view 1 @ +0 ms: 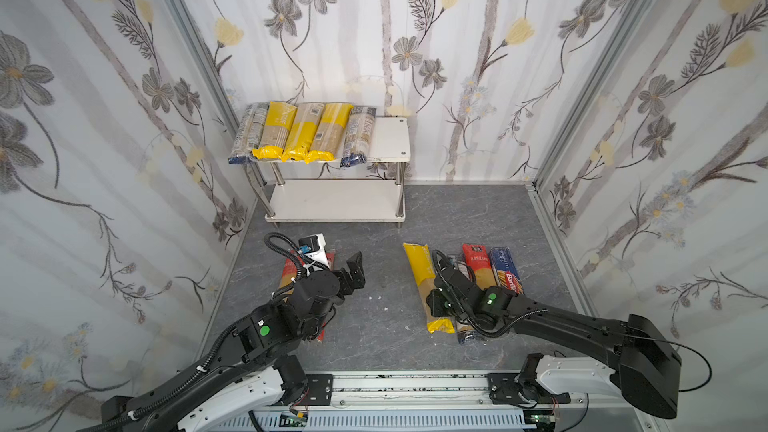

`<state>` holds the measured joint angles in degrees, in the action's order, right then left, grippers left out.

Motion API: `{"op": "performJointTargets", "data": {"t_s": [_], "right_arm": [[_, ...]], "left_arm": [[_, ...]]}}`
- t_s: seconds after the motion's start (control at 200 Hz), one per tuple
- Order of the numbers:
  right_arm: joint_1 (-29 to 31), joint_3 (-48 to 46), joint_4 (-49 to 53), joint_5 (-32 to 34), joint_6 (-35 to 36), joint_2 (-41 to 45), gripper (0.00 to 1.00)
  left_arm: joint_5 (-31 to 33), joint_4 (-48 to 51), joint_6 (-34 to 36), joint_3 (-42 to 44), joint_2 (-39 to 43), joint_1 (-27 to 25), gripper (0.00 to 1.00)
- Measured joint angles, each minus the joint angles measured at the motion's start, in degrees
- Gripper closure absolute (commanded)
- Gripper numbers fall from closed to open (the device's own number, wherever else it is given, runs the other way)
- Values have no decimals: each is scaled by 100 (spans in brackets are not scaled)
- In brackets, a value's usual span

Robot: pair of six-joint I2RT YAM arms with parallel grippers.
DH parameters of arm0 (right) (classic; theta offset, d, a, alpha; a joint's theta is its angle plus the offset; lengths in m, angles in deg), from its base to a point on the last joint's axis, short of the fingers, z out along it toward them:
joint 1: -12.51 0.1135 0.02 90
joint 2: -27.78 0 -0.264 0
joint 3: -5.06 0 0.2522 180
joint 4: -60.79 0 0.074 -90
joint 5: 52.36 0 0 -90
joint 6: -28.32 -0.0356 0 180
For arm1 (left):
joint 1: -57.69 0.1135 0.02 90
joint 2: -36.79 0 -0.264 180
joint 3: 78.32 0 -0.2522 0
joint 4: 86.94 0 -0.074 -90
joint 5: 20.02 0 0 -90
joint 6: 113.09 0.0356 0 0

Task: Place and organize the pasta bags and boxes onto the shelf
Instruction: 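Lift the yellow PASTATIME pack up to the top shelf with the right gripper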

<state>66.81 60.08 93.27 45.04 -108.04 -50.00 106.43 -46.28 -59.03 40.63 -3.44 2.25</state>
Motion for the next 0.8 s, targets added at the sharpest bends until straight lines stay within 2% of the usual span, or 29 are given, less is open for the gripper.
{"op": "performJointTargets", "data": {"t_s": [0.265,0.45,0.619,0.799], "right_arm": [[-236,765,404,15,306,918,72],[-448,1849,935,315,656,1193,71],[-673,3053,1099,573,1067,793,71],[-1165,4430,1276,623,1467,-192,71]], "left_arm": [[-48,59,149,-332,-284,149,0],[-116,83,299,-662,-538,356,0],[-181,76,457,-997,-848,544,0],[-273,87,765,-1388,-1263,796,0]]}}
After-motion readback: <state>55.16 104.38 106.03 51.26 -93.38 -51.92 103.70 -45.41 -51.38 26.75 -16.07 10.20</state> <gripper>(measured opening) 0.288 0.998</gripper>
